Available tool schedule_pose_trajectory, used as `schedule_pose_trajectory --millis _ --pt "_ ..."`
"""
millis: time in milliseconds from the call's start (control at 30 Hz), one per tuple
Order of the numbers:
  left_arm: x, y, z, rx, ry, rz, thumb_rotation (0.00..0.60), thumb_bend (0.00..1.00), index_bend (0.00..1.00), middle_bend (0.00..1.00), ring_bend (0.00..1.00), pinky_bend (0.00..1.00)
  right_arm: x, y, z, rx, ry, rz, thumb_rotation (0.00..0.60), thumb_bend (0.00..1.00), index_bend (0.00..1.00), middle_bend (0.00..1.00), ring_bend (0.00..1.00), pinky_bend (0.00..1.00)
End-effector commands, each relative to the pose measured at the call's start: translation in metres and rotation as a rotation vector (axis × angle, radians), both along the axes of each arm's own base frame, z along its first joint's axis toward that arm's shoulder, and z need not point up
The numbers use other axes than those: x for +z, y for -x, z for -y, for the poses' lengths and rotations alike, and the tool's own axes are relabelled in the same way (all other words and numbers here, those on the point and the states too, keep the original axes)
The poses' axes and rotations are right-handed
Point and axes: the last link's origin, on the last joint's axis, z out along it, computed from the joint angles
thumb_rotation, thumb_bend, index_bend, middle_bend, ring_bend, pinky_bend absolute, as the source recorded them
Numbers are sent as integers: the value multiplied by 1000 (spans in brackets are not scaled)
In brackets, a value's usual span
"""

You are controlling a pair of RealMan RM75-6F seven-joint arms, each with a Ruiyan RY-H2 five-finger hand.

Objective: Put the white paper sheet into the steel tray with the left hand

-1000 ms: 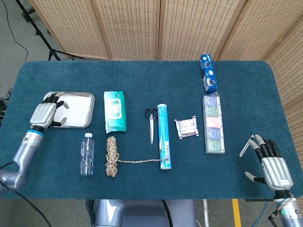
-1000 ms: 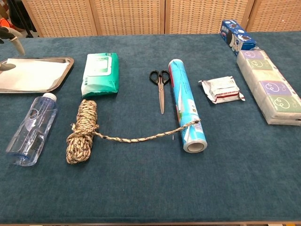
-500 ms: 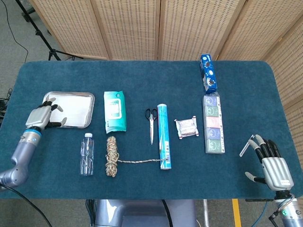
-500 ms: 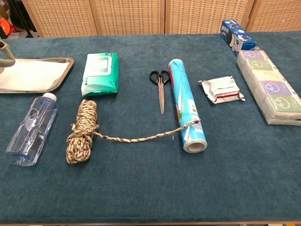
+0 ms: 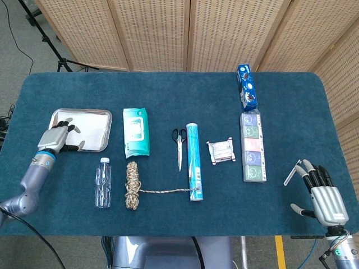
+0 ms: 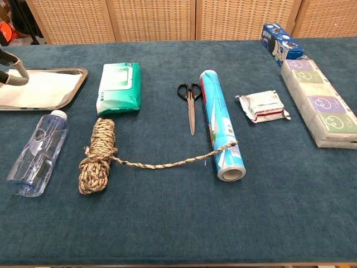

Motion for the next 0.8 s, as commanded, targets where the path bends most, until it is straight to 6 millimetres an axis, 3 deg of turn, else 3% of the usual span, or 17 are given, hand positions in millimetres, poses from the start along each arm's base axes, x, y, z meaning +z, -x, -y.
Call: schedule_pose_trajectory --millis 33,433,800 --pt "-3 0 0 4 6 -6 328 344 316 60 0 138 0 0 0 0 0 1 600 0 113 0 0 0" --pt "-24 1 1 30 47 -11 325 342 316 60 0 138 3 0 0 3 8 9 600 0 113 0 0 0" --pt "-32 0 0 37 54 -19 327 336 316 60 0 138 4 0 -1 5 11 12 600 0 113 0 0 0"
